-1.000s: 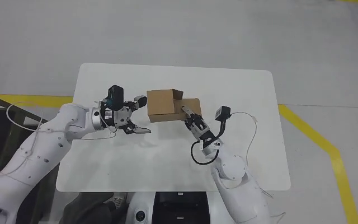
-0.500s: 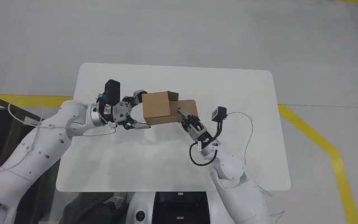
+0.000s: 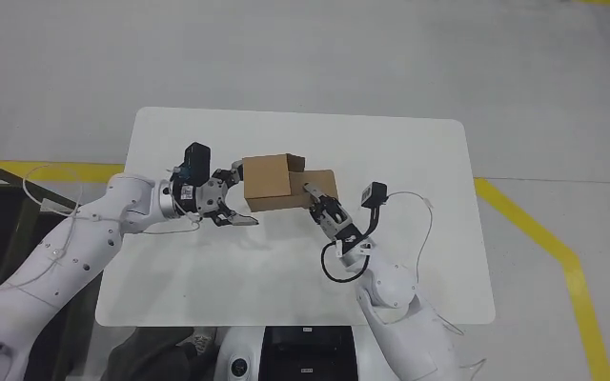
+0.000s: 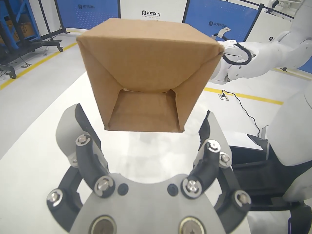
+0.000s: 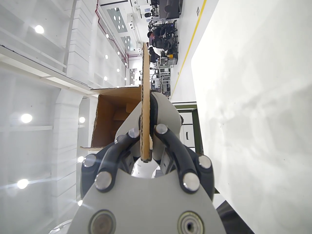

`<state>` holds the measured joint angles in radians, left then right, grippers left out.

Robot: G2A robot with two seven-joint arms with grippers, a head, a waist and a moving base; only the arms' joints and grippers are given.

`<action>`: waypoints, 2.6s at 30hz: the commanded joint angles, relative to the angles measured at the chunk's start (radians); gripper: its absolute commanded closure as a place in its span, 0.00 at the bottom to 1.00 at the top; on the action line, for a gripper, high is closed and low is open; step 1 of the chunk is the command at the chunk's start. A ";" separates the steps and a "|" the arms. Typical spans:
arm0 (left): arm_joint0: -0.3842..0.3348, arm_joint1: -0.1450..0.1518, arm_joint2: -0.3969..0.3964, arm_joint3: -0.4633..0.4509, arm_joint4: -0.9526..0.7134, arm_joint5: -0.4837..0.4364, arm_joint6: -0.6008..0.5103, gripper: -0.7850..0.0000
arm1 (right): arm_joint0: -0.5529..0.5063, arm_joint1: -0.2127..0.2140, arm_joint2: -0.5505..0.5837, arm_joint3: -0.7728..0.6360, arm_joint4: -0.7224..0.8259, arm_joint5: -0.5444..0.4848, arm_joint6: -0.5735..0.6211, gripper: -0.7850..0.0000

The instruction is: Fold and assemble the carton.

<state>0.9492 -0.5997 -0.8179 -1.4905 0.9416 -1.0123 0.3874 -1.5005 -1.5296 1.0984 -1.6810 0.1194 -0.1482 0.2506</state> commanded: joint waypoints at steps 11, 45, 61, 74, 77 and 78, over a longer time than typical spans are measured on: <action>-0.041 0.003 0.060 0.013 -0.016 0.000 0.012 0.02 | 0.000 0.006 -0.013 -0.008 -0.020 0.010 -0.018 1.00; -0.115 0.026 0.169 0.050 -0.060 0.000 0.060 0.22 | 0.021 0.019 -0.031 0.005 0.013 0.009 -0.037 0.78; -0.135 0.038 0.207 0.060 -0.051 0.000 0.106 0.41 | 0.028 0.024 -0.028 0.006 0.036 0.002 -0.050 0.64; -0.154 0.050 0.236 0.084 -0.049 0.000 0.160 0.51 | 0.008 0.038 0.058 -0.023 0.073 -0.035 -0.066 0.63; -0.158 0.052 0.243 0.088 -0.045 0.000 0.172 0.51 | -0.005 0.047 0.102 -0.035 0.075 -0.044 -0.054 0.63; -0.160 0.053 0.245 0.089 -0.043 0.000 0.175 0.51 | -0.008 0.049 0.116 -0.039 0.070 -0.045 -0.051 0.64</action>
<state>0.7907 -0.5471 -0.5747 -1.4025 0.8972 -1.0123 0.5598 -1.5063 -1.4824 1.2027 -1.7171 0.1932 -0.1922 0.1965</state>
